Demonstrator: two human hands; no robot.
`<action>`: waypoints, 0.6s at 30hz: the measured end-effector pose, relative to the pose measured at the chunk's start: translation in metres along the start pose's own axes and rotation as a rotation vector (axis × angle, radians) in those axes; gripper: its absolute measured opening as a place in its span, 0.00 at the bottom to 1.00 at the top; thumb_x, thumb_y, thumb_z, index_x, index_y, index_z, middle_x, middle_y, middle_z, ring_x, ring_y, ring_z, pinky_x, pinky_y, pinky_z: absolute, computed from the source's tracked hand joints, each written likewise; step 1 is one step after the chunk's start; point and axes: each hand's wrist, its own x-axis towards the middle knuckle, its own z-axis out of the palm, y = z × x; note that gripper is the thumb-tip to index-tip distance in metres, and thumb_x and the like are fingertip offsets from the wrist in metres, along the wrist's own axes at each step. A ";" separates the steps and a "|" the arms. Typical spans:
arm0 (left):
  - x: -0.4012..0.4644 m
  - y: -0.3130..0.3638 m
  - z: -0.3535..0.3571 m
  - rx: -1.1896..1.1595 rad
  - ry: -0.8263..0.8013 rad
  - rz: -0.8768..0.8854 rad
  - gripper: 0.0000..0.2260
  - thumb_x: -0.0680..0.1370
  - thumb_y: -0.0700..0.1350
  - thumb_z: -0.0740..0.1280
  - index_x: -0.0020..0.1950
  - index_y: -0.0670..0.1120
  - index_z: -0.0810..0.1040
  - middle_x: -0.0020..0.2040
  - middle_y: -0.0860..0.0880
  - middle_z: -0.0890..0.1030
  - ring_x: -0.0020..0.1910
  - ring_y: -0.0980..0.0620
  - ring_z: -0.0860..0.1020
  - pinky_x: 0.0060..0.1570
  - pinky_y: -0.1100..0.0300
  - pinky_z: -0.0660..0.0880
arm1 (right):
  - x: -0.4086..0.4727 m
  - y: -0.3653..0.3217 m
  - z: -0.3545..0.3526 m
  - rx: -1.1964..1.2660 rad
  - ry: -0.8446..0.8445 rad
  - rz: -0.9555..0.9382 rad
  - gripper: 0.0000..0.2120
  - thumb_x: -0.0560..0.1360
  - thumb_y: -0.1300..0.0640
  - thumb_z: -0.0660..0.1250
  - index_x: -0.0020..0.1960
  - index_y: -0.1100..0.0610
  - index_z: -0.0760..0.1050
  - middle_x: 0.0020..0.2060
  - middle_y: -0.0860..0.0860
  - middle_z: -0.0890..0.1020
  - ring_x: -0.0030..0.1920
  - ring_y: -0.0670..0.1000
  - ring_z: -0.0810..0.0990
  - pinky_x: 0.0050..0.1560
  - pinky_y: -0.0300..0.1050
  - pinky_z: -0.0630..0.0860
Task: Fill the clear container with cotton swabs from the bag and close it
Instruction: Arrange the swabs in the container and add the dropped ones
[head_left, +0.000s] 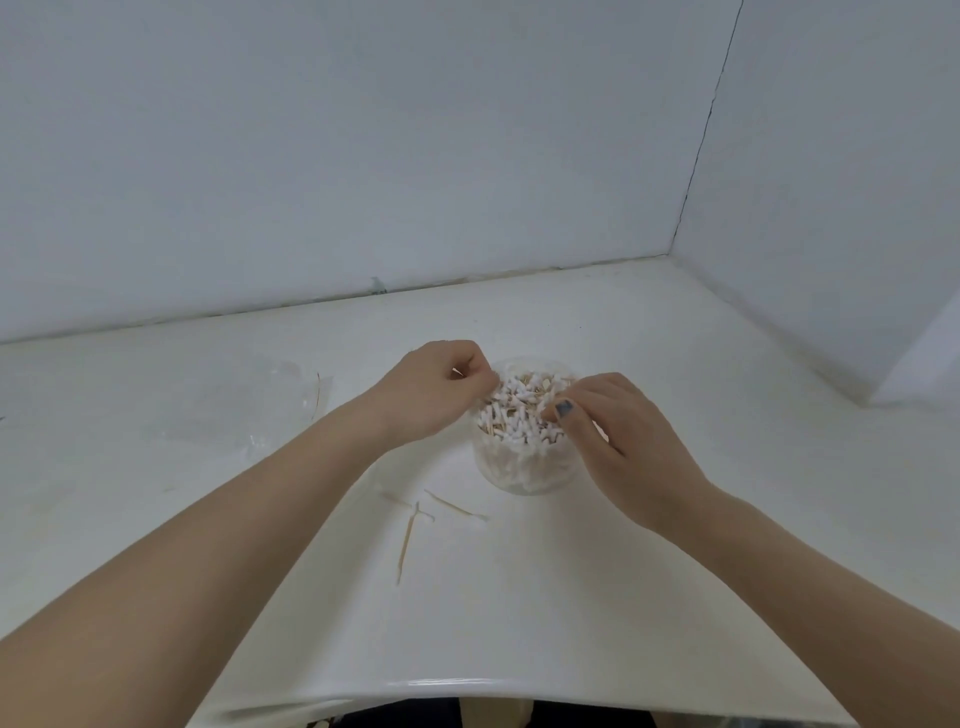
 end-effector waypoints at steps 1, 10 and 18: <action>0.000 0.001 0.002 0.013 0.013 0.009 0.09 0.82 0.48 0.66 0.47 0.45 0.81 0.50 0.50 0.84 0.35 0.64 0.76 0.36 0.65 0.70 | 0.000 0.000 0.001 0.002 0.000 0.002 0.24 0.82 0.46 0.51 0.44 0.60 0.79 0.42 0.48 0.81 0.52 0.50 0.75 0.55 0.50 0.71; 0.001 0.002 0.012 0.310 0.107 0.099 0.11 0.83 0.53 0.65 0.43 0.51 0.78 0.54 0.51 0.73 0.53 0.51 0.74 0.52 0.54 0.71 | 0.001 0.000 0.001 -0.001 0.008 -0.003 0.22 0.82 0.49 0.51 0.40 0.61 0.74 0.39 0.49 0.77 0.49 0.51 0.73 0.52 0.47 0.70; 0.002 0.003 0.015 0.314 0.073 0.206 0.15 0.84 0.54 0.64 0.44 0.47 0.80 0.54 0.51 0.73 0.58 0.49 0.69 0.60 0.51 0.70 | 0.001 -0.002 0.004 0.030 0.002 0.042 0.21 0.82 0.48 0.50 0.40 0.58 0.73 0.38 0.44 0.75 0.50 0.48 0.72 0.50 0.40 0.68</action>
